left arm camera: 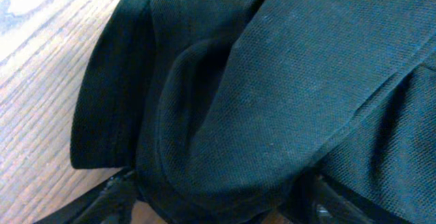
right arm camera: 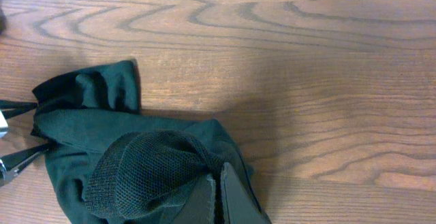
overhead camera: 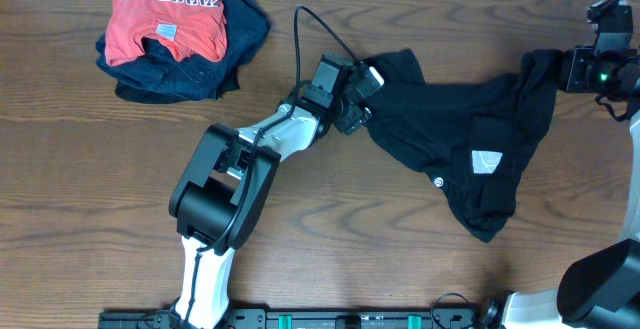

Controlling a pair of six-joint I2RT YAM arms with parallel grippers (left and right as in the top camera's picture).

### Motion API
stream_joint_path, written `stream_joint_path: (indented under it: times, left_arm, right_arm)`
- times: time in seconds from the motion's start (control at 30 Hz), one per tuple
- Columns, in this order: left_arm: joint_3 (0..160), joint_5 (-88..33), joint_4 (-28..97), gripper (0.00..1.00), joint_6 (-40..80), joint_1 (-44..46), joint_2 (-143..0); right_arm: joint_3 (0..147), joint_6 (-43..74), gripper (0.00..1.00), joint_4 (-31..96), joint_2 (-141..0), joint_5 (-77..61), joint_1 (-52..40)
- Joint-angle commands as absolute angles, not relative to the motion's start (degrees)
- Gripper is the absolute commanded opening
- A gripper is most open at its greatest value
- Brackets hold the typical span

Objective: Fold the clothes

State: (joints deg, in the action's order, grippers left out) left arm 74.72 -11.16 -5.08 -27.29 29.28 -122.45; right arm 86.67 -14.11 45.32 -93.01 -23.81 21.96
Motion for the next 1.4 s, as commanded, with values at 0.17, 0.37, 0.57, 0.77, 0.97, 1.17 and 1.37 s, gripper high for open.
stream_joint_path:
  times: [0.17, 0.37, 0.57, 0.77, 0.97, 1.17, 1.37]
  left_arm:
    - [75.5, -10.9, -5.3, 0.59, -28.1, 30.6, -123.3]
    - [75.5, -10.9, -5.3, 0.33, -28.1, 30.6, -123.7]
    - [75.5, -10.8, -6.1, 0.08, -28.1, 30.6, -123.7]
    - [75.5, -7.0, -7.2, 0.06, -27.7, 30.6, -123.1]
    - [75.5, 5.4, -6.2, 0.06, -21.8, 30.1, -117.8]
    - [75.5, 9.0, 0.4, 0.06, -20.2, 28.6, -104.7]
    - [75.6, 11.5, 7.2, 0.06, -18.9, 26.5, -88.0]
  right_arm:
    - [87.3, -13.7, 0.02, 45.1, -92.9, -24.9, 22.0]
    - [87.3, -13.7, 0.01, 45.0, -92.9, -24.9, 22.0]
    - [87.3, -13.7, 0.02, 45.0, -92.9, -24.9, 22.0]
    - [87.3, -13.7, 0.02, 45.2, -92.9, -24.9, 22.0]
    - [87.3, -13.7, 0.01, 45.0, -92.9, -24.9, 22.0]
    - [87.3, -11.1, 0.01, 45.0, -91.6, -24.9, 22.2]
    - [87.3, -8.1, 0.01, 45.7, -86.7, -23.8, 22.6]
